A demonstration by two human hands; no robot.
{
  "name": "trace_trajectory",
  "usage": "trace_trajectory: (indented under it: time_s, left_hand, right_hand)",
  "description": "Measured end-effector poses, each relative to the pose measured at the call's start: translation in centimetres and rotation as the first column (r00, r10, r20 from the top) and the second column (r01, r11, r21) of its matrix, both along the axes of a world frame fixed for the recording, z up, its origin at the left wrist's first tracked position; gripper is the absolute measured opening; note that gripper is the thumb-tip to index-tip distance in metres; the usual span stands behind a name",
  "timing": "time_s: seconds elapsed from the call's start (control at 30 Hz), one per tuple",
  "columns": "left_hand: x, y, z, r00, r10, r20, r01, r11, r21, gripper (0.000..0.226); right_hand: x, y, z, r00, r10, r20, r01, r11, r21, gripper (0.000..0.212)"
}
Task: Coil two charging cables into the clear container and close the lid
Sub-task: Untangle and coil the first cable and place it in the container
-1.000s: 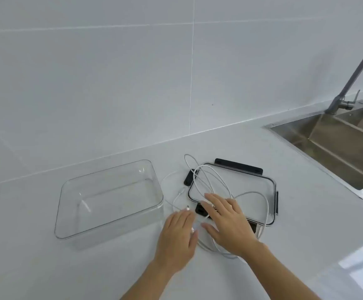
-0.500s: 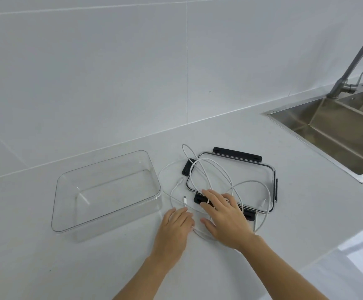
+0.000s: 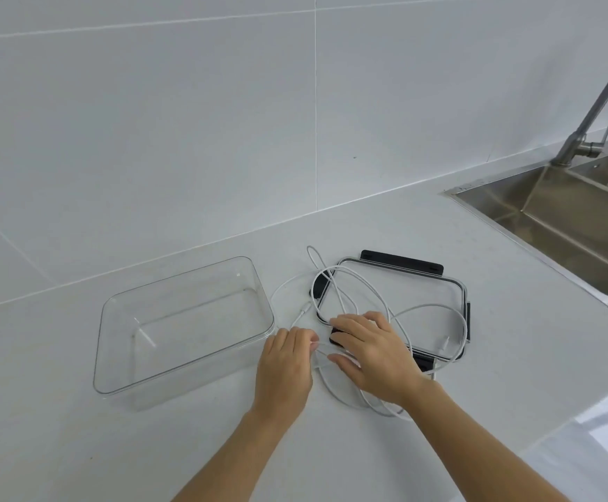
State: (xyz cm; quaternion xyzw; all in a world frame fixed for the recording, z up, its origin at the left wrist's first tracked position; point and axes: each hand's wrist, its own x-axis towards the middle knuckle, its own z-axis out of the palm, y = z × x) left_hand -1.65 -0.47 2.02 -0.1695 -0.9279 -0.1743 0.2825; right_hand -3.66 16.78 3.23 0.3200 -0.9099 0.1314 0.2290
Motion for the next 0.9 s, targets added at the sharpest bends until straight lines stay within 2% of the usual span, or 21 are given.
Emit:
trace_trajectory:
  time_s: [0.13,0.27,0.33,0.43,0.5,0.63,0.67,0.73,0.8,0.9]
  left_hand:
    - [-0.1,0.2,1.8,0.997,0.066,-0.037,-0.065,0.997,0.039,0.003]
    - [-0.5,-0.1,3.8,0.985,0.154,-0.074,-0.150,0.987,0.059,0.008]
    - [-1.1,-0.5,4.6,0.980,0.191,-0.047,-0.189,0.981,0.052,0.007]
    - [-1.6,-0.9,5.8,0.973,0.228,0.043,-0.226,0.974,-0.031,0.022]
    - [-1.5,-0.9,6.6,0.977,0.209,0.038,-0.201,0.969,-0.146,0.016]
    - [-1.8,-0.3,7.8,0.998,0.058,0.018,-0.050,0.953,-0.298,0.012]
    - [-1.9,-0.1,8.1,0.999,0.022,0.026,-0.011,0.939,-0.345,0.005]
    - [-2.1,0.2,9.0,0.998,-0.009,0.056,0.031,0.911,-0.412,0.019]
    - [-2.6,0.0,10.1,0.997,-0.019,0.081,0.050,0.912,-0.408,0.027]
    - [-3.3,-1.1,11.1,0.991,-0.068,0.117,0.106,0.929,-0.355,0.016]
  right_hand:
    - [-0.6,0.0,0.9,0.996,0.019,-0.092,-0.020,1.000,-0.010,0.016]
    - [-1.4,0.3,2.3,0.988,0.017,-0.154,-0.029,0.996,-0.079,0.018]
    - [-1.8,0.4,3.2,0.986,0.012,-0.166,-0.030,0.994,-0.104,0.020]
    - [-2.5,0.1,4.2,0.985,-0.001,-0.171,-0.015,0.996,-0.088,0.023]
    - [-2.9,-0.1,4.4,0.984,-0.011,-0.177,-0.001,0.998,-0.069,0.025]
    - [-3.3,-0.8,4.9,0.982,-0.005,-0.188,-0.007,0.998,-0.062,0.025]
    - [-3.4,-1.0,5.1,0.983,0.005,-0.184,-0.016,0.998,-0.060,0.025]
    - [-3.6,-1.5,5.5,0.987,0.022,-0.159,-0.031,0.998,-0.057,0.026]
    - [-3.8,-1.7,6.1,0.994,0.027,-0.109,-0.035,0.997,-0.065,0.025]
    - [-3.8,-1.8,7.4,0.998,0.039,-0.047,-0.042,0.997,-0.065,0.022]
